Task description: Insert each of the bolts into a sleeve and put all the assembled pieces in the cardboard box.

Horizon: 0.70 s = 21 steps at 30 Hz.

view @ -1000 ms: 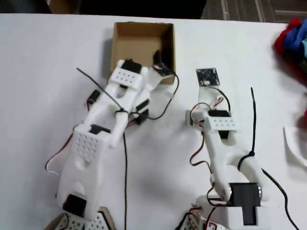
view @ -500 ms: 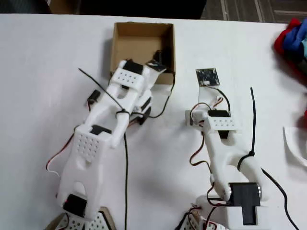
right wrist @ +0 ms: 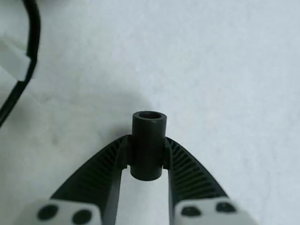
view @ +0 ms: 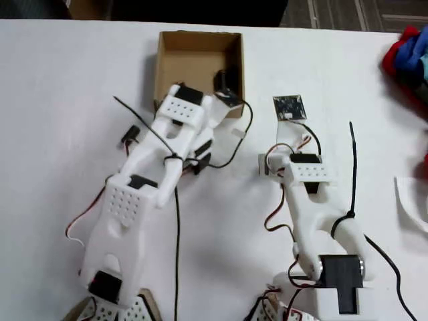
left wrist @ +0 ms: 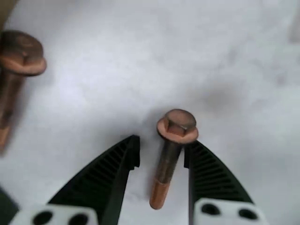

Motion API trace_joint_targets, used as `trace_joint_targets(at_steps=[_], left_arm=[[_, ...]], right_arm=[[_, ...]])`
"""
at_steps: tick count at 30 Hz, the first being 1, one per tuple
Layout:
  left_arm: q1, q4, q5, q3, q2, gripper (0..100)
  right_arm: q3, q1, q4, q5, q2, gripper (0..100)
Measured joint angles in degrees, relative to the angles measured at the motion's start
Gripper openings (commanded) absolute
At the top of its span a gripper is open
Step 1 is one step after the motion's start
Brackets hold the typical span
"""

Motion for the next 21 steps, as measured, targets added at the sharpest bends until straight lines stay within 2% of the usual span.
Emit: trace_joint_targets(at_steps=[2,3,4,14,21], left_arm=[[0.1,0.0,0.0,0.0,0.0,3],[0.4,0.0,0.1,0.1,0.0,2],[1.0,0.1,0.1,0.2,0.0,4],[2.2,1.1,0.2,-0.9,2.5,3],[1.0,9.8,2.4,-15.7,1.6,3]], right_arm=[[0.0,0.0,0.0,0.0,0.0,1.9],[0.0,0.0,0.0,0.0,0.0,1.9],[0.0,0.0,0.0,0.0,0.0,1.9],[0.0,-0.1,0.0,0.0,0.0,1.9],[0.0,1.4,-0.4,0.0,0.0,1.9]])
